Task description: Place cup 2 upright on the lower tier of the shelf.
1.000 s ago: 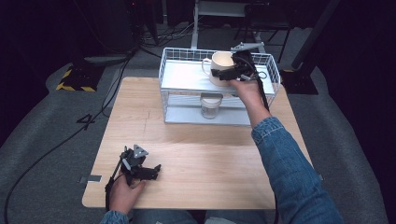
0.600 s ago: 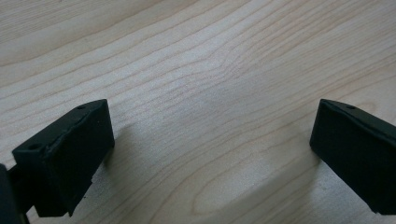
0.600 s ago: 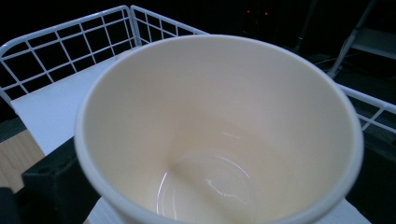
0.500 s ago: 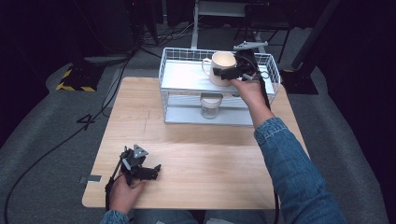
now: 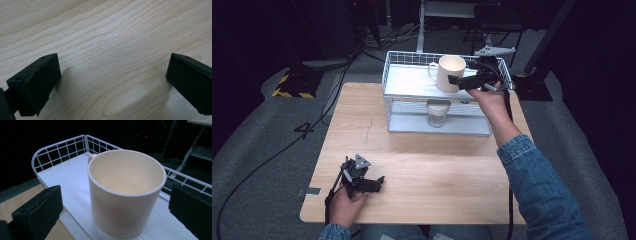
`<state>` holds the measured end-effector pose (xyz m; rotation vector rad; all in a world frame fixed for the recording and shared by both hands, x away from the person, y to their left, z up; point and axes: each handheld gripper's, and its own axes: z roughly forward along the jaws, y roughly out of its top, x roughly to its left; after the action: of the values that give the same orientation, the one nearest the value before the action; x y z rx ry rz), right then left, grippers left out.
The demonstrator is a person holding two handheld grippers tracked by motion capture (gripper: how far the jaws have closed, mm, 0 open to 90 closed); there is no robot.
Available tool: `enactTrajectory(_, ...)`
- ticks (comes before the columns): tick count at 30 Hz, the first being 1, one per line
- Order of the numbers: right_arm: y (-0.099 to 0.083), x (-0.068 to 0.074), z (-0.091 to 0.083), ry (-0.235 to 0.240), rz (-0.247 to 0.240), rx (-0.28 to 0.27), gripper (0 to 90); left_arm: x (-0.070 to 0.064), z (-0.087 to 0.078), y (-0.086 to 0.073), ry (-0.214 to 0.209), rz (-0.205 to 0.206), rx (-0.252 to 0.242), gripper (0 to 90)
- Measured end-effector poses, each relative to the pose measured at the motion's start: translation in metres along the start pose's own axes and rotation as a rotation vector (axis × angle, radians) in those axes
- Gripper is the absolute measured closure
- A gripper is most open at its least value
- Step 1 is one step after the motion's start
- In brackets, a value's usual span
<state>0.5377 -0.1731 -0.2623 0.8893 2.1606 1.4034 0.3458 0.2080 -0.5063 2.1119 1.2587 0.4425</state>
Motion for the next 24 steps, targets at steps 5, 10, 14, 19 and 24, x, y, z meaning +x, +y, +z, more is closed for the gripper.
enactTrajectory(5, -0.002, 0.005, -0.021, 0.019, -0.027, -0.012, 0.0, 0.0, 0.0, 0.0, 0.0, 0.0, -0.001, 0.2)
enactTrajectory(10, -0.006, 0.008, -0.033, 0.026, -0.042, -0.018, 0.0, 0.0, 0.0, 0.0, 0.0, 0.001, 0.0, 0.2)
enactTrajectory(14, -0.014, 0.01, -0.044, 0.037, -0.038, -0.021, 0.0, 0.0, 0.0, 0.0, 0.0, 0.001, 0.0, 0.2)
enactTrajectory(19, -0.025, 0.01, -0.059, 0.047, -0.044, -0.015, 0.0, 0.0, 0.0, 0.0, 0.0, 0.0, 0.0, 0.2)
enactTrajectory(24, -0.036, 0.008, -0.076, 0.041, -0.054, -0.012, 0.0, 0.0, 0.0, 0.0, 0.0, 0.001, 0.0, 0.2)
